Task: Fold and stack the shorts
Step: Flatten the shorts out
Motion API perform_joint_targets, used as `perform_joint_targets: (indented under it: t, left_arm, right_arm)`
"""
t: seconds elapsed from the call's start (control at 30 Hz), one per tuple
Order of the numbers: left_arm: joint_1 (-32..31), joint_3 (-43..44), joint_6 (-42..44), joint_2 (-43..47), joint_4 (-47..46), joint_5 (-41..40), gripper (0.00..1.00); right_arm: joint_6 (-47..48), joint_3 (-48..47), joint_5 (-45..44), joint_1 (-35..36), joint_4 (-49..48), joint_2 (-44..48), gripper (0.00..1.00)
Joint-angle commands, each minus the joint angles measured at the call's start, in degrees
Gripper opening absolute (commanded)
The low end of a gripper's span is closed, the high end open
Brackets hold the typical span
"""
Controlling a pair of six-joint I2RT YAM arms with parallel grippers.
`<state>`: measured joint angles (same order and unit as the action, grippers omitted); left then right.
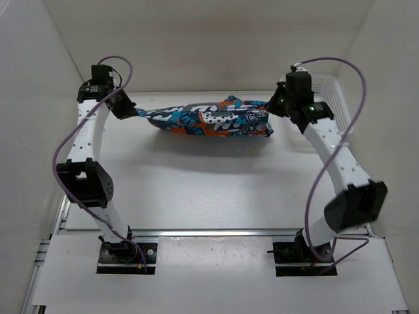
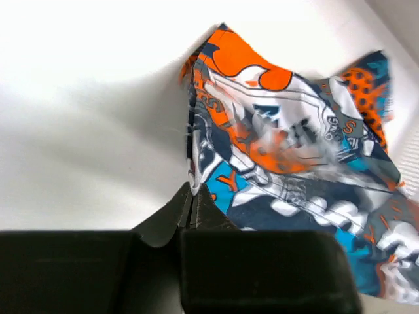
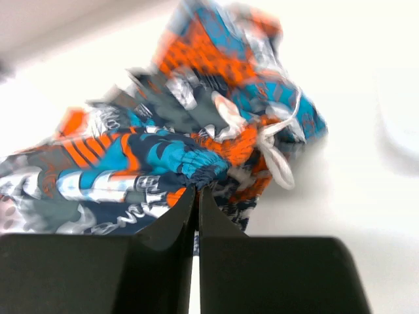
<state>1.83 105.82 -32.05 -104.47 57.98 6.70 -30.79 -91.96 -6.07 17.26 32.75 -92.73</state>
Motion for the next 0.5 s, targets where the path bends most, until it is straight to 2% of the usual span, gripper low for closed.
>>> perform_joint_targets:
  t: [0.0,0.03,0.1,0.13,0.17,0.23,0.27,0.3,0.33,0.37,0.43,0.47]
  left_arm:
    - [1.7,0.5,1.3,6.4,6.3,1.0,0.10]
    - [1.7,-1.8,1.3,7.9,6.3,0.4,0.10]
    - [1.7,-8.7,0.7,13.3,2.4,0.4,0.10]
    - [1.7,-17.7,0.2,15.1,0.8,0.4,0.10]
    - [1.7,-22.5,0.1,16.8,-1.2,0.9,0.21]
    - [0.6,-34.4,-1.5,18.7,-6.3,3.6,0.66]
    - [0.6,-36.9,-1.5,18.7,-7.3,4.5,0.79]
    - [0.6,-38.2,-1.5,17.2,-7.8,5.1,0.88]
    - [0.6,-38.8,-1.5,17.2,-7.8,5.1,0.88]
    - [0.6,-38.8,-0.8,17.2,-7.8,5.1,0.88]
    - [0.1,-38.3,-0.8,18.2,-7.8,4.6,0.85]
    - [0.1,-38.3,-0.8,18.2,-7.8,4.6,0.78]
  right_arm:
    - [5.7,4.4,-5.7,-0.2,-5.9,11.7,0.00]
    - [5.7,14.0,-6.7,-0.2,-9.0,18.8,0.00]
    - [5.7,24.7,-9.2,-0.2,-16.0,26.2,0.00]
    - [5.0,34.6,-9.8,-0.2,-17.4,32.6,0.00]
    - [3.6,39.0,-10.9,-0.2,-17.4,35.5,0.05]
    - [-1.3,46.4,-12.6,-0.2,-14.9,41.1,0.22]
    - [-3.2,51.3,-12.6,-0.2,-13.3,42.2,0.37]
    - [-5.9,52.8,-12.6,-0.2,-10.1,43.7,0.41]
    - [-7.3,53.6,-12.6,0.3,-8.3,44.2,0.44]
    - [-8.1,53.6,-13.3,0.3,-6.8,44.2,0.53]
    - [-8.7,53.1,-15.0,0.3,-2.8,45.7,0.55]
    - [-8.7,52.6,-15.0,0.3,-2.1,45.7,0.55]
